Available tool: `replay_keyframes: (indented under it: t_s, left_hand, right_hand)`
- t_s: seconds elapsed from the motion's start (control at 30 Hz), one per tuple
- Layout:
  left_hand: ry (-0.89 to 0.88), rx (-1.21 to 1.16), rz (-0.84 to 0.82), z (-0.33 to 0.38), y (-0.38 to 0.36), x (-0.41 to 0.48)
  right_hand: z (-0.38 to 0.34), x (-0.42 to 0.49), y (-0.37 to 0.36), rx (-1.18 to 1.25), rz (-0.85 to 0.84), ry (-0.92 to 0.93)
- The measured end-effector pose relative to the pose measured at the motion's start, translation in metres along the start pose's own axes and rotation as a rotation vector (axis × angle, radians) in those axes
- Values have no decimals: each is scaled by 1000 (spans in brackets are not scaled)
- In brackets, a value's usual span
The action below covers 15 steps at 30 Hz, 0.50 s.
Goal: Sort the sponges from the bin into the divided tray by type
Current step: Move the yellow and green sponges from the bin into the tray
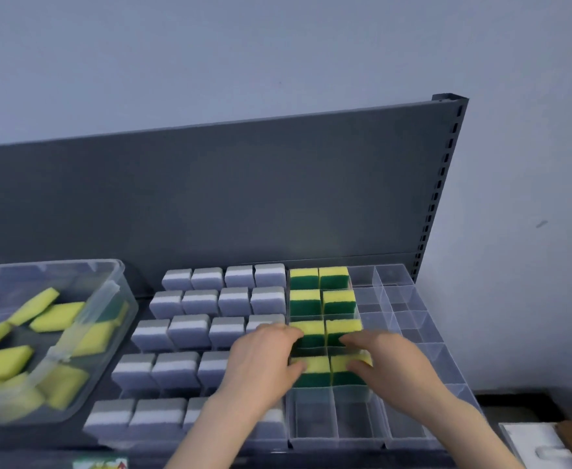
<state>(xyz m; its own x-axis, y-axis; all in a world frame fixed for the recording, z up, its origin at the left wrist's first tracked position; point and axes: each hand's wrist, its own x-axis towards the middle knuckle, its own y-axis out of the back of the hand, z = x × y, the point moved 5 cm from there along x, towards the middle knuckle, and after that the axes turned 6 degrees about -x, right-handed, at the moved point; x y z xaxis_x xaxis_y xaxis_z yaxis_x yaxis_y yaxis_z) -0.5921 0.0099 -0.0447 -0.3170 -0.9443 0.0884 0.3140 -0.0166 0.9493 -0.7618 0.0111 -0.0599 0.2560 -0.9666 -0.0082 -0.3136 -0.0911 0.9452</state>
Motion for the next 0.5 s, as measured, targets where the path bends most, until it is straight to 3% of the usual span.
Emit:
replay_keyframes:
  t_s: [0.23, 0.5]
  left_hand:
    - [213, 9, 209, -27, 38, -40]
    - [523, 93, 248, -105, 78, -116]
  right_hand:
    - [-48, 13, 4, 161, 94, 200]
    - [-132, 34, -8, 179, 27, 398]
